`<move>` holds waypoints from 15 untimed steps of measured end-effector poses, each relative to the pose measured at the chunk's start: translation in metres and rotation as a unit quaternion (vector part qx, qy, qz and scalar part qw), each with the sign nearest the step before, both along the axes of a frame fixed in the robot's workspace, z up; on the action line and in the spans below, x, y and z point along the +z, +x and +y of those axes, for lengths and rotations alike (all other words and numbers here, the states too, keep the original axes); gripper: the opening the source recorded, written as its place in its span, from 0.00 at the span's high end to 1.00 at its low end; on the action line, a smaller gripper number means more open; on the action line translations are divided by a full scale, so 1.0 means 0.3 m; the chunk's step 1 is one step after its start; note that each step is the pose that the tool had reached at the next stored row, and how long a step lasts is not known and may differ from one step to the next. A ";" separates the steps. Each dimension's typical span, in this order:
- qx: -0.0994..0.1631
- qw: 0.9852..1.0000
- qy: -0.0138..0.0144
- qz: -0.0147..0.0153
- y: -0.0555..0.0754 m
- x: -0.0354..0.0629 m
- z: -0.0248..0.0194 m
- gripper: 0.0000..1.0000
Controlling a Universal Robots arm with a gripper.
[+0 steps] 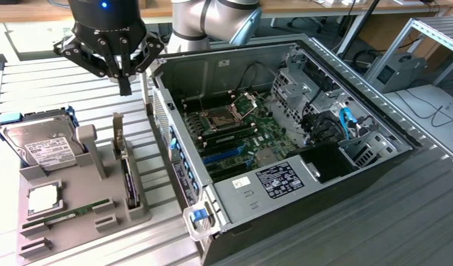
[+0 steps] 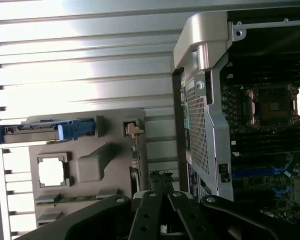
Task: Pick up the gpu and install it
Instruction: 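Reach for the gpu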
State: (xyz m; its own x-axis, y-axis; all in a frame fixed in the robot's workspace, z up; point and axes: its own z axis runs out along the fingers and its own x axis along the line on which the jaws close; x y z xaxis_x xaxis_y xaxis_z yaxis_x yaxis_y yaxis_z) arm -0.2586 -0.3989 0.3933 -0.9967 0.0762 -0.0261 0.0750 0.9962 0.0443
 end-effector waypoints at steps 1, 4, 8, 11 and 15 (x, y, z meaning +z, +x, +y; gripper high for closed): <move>0.000 1.000 0.000 0.000 -0.003 0.000 0.000 0.89; 0.000 1.000 0.000 0.000 -0.007 0.000 0.000 0.89; 0.000 1.000 0.000 0.000 -0.010 0.000 0.000 0.89; 0.000 1.000 0.000 0.000 -0.010 0.000 0.000 0.89; 0.000 1.000 0.000 0.000 -0.010 0.000 -0.006 0.89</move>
State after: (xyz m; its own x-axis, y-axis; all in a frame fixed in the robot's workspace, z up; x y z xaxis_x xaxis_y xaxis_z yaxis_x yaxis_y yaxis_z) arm -0.2617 -0.4008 0.3933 -0.9967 0.0762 -0.0261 0.0750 0.9962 0.0443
